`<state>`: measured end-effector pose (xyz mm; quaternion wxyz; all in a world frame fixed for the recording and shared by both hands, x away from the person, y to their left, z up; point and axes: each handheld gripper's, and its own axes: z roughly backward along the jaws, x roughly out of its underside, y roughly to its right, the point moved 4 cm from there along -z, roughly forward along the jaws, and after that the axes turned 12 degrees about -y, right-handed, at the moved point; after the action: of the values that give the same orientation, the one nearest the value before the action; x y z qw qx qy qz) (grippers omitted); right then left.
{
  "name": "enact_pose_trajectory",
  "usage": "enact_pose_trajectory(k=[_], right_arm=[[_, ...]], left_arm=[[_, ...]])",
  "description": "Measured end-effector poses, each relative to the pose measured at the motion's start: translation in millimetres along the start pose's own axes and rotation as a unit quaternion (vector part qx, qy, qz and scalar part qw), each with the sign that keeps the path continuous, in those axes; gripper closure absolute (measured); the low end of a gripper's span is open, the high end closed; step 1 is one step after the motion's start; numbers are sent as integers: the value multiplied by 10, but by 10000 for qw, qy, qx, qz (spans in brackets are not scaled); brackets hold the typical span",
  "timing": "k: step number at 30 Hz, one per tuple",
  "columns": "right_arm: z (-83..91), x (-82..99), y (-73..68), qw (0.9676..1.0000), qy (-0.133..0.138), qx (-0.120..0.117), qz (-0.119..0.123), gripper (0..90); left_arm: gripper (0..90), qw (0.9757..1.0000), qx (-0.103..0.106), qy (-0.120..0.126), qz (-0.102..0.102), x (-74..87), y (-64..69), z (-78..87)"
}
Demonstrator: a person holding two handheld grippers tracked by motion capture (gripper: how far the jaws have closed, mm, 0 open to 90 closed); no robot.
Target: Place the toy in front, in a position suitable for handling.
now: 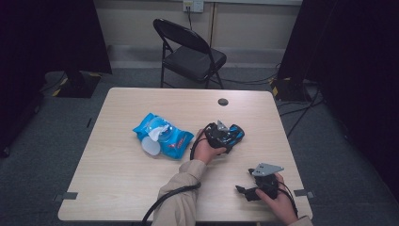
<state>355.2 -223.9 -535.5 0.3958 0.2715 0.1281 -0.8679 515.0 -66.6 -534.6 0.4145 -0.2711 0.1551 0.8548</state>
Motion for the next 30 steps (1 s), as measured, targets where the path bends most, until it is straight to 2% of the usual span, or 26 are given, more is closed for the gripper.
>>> enact_pose_trajectory(k=[8, 14, 20, 26, 28, 30], right_arm=[[0, 0, -1, 10000, 3, 3, -8, 138], [1, 1, -2, 10000, 5, -1, -15, 138], [1, 1, -1, 10000, 4, 5, -5, 138], [1, 2, -2, 10000, 3, 3, -8, 138], [1, 2, -2, 10000, 3, 3, -12, 138], [2, 3, -3, 10000, 1, 6, -16, 138]], left_arm=[[244, 9999, -83, -29, -84, 21, 5, 32], [245, 9996, -148, -91, -219, 85, -3, 146], [245, 9994, -208, -90, -259, 99, 1, 311], [245, 9994, -198, -216, -180, 245, 6, 397], [245, 9997, -109, -207, -23, 317, -10, 388], [245, 9996, -91, -273, 30, 382, -17, 364]])
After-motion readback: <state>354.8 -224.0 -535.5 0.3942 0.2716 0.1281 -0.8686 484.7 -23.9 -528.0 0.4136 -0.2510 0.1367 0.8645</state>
